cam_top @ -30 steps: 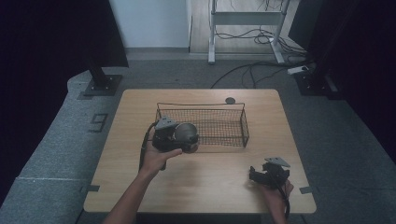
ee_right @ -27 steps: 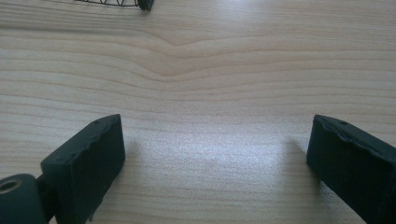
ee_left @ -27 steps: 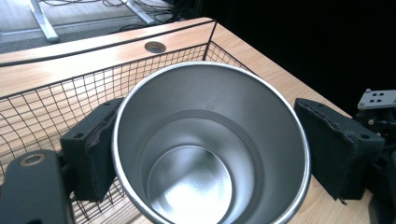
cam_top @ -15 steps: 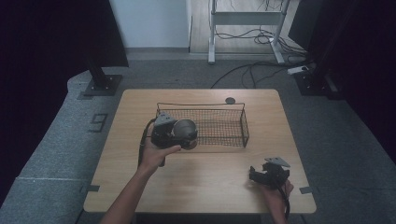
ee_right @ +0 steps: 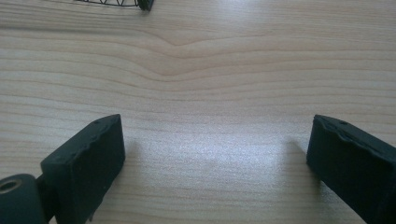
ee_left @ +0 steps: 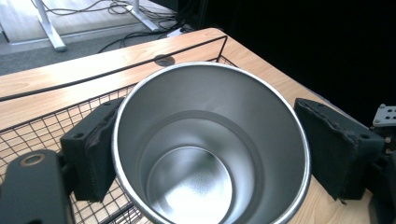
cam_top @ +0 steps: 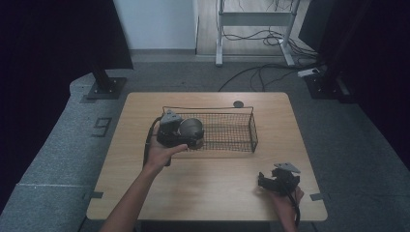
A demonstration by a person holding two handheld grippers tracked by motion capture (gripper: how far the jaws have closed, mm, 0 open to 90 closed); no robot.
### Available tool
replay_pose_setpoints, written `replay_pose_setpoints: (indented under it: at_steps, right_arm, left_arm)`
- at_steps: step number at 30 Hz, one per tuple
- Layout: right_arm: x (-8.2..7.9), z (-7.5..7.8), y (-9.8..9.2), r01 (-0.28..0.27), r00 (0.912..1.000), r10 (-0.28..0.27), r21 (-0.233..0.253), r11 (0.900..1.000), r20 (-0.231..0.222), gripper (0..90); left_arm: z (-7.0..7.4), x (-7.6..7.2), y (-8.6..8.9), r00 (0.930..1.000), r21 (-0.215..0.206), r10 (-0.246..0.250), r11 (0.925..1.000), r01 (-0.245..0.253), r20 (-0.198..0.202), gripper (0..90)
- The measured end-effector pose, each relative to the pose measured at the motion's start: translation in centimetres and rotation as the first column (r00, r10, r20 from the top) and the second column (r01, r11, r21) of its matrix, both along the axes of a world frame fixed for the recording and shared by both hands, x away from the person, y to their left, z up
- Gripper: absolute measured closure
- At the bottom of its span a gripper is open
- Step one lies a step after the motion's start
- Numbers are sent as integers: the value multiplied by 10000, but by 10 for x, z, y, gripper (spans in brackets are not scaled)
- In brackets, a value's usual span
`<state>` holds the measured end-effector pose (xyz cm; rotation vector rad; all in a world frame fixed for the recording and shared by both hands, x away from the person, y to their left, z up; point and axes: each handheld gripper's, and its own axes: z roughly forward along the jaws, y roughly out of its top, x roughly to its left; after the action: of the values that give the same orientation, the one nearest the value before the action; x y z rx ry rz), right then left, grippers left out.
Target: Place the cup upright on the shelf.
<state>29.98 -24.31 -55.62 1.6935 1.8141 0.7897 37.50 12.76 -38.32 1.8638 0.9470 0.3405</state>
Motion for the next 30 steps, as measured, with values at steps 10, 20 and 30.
replay_pose_setpoints:
  at_steps: [10, 20, 30]
  right_arm:
    - [1, 0, 0, 2, 10000, -2, -4, 10000, -14, 44]
    - [1, 0, 0, 6, 10000, -6, -4, 10000, -11, 44]
    - [1, 0, 0, -5, 10000, 5, -8, 10000, -11, 44]
  left_arm:
    - [4, 10, 1, 9999, 39, 95, 9999, -95, -48, 146]
    - [7, 22, -1, 9994, 108, 236, 9997, -233, -237, 147]
    - [3, 38, -1, 9979, 244, 555, 9982, -547, -338, 146]
